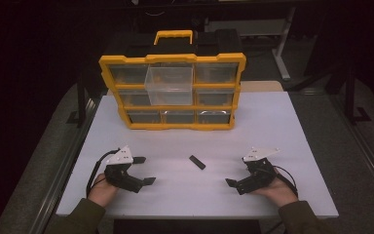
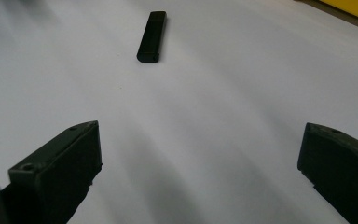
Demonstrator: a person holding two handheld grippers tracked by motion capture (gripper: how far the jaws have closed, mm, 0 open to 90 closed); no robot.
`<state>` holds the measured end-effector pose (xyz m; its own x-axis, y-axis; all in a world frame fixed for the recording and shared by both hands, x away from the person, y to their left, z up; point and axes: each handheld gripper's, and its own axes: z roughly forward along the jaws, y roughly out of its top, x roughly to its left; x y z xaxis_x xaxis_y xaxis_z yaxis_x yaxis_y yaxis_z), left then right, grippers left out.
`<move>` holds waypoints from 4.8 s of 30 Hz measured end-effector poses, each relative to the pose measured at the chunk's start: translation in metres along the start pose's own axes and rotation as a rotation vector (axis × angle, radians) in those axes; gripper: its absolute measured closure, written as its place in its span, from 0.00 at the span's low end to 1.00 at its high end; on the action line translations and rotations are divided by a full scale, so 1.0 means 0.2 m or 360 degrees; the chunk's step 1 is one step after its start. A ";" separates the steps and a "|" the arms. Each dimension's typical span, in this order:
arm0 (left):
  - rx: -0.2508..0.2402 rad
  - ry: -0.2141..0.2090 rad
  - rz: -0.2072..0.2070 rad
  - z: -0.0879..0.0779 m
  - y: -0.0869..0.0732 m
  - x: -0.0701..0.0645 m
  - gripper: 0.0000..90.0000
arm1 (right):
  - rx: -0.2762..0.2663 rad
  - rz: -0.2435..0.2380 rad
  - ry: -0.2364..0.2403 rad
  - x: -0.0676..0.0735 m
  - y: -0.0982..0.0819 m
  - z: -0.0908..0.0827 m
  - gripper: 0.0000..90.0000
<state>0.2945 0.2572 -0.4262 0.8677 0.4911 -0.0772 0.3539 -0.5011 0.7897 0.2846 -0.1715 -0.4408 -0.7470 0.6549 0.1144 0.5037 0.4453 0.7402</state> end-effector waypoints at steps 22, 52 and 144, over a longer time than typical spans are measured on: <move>-0.0003 -0.0014 0.0007 -0.01 0.00 0.00 0.16 | 0.0017 -0.0037 0.0035 0.02 0.04 0.00 0.00; 0.0004 -0.0028 0.0002 0.00 0.00 -0.01 0.16 | 0.0007 -0.0027 0.0103 0.01 0.14 0.01 0.00; -0.0011 -0.0041 0.0010 0.00 0.00 -0.01 0.16 | 0.0030 -0.0097 0.0232 0.03 0.45 0.13 0.00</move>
<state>0.2922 0.2558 -0.4259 0.8786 0.4694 -0.0880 0.3463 -0.4992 0.7943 0.3372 -0.1109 -0.3910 -0.8309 0.5313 0.1653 0.4624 0.4940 0.7363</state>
